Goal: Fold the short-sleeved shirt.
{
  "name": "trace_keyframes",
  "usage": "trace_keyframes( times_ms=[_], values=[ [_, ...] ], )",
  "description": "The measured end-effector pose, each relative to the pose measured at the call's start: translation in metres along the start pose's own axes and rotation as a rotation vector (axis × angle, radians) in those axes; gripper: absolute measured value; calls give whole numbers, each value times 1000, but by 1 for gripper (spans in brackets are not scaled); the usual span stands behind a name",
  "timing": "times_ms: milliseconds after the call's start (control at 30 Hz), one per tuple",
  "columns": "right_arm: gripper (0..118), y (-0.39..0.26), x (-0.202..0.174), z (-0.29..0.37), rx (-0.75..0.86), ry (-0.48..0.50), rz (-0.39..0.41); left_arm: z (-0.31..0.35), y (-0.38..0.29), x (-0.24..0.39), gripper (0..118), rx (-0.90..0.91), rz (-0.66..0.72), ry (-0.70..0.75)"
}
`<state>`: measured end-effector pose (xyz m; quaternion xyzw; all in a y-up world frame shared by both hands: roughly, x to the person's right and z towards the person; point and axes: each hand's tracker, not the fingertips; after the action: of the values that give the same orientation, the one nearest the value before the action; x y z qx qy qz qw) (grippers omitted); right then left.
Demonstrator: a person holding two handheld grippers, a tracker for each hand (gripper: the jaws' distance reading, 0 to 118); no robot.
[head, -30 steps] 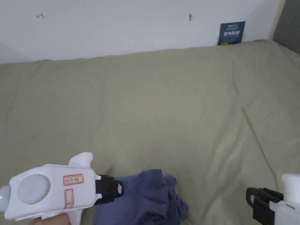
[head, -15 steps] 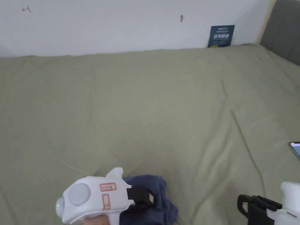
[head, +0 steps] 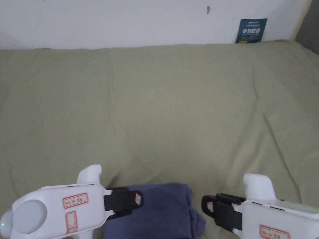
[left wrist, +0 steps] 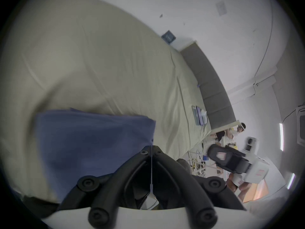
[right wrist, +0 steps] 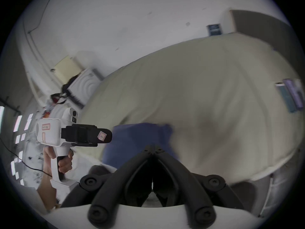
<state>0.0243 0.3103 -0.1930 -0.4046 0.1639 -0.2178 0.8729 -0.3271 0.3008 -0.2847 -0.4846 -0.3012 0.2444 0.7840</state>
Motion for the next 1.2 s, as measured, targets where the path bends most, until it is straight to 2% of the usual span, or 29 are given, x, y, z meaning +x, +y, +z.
trace_keyframes(
  times_ms=[133,233,367,433,467,533,600,633,667,700,733,800,867,933,1000,1033,1067,1133,1167,1200],
  values=[
    [0,12,0,-74,-164,260,-78,38,-3,-45,0,20,21,143],
    [0,12,20,-112,-241,351,-147,40,0,-70,0,15,53,144],
    [0,2,57,-135,-339,354,-234,20,3,-91,0,-37,92,74],
    [0,-4,70,-137,-331,335,-232,7,4,-98,0,-69,89,38],
    [0,-6,74,-135,-327,388,-261,1,4,-99,0,-93,81,-2],
    [0,-7,76,-132,-314,396,-319,-10,5,-104,0,-144,108,-156],
    [0,-8,77,-132,-311,399,-299,-16,6,-109,6,-157,122,-191],
    [0,-9,78,-132,-307,403,-297,-18,7,-111,22,-145,95,-175],
    [0,-9,80,-133,-305,412,-303,-20,8,-112,49,-139,89,-179],
    [0,-10,82,-134,-304,438,-325,-23,8,-114,88,-160,101,-231],
    [0,-11,83,-135,-302,435,-332,-30,7,-115,116,-208,115,-266],
    [0,-13,87,-135,-299,455,-356,-40,5,-117,116,-245,149,-318],
    [0,-14,87,-134,-296,453,-356,-52,3,-114,116,-259,117,-283],
    [0,-15,89,-135,-292,462,-365,-61,4,-110,116,-237,95,-335],
    [0,-16,90,-134,-286,470,-378,-68,6,-113,116,-222,114,-324],
    [0,-17,90,-134,-283,472,-385,-70,5,-115,110,-215,116,-335],
    [0,-17,90,-133,-281,472,-388,-70,5,-115,95,-211,118,-333],
    [0,-17,92,-131,-275,471,-384,-66,7,-117,30,-176,122,-237],
    [0,-16,93,-129,-273,469,-384,-66,7,-121,30,-173,96,-163],
    [0,-15,93,-127,-270,468,-383,-67,5,-127,30,-169,110,-200]
  ],
)
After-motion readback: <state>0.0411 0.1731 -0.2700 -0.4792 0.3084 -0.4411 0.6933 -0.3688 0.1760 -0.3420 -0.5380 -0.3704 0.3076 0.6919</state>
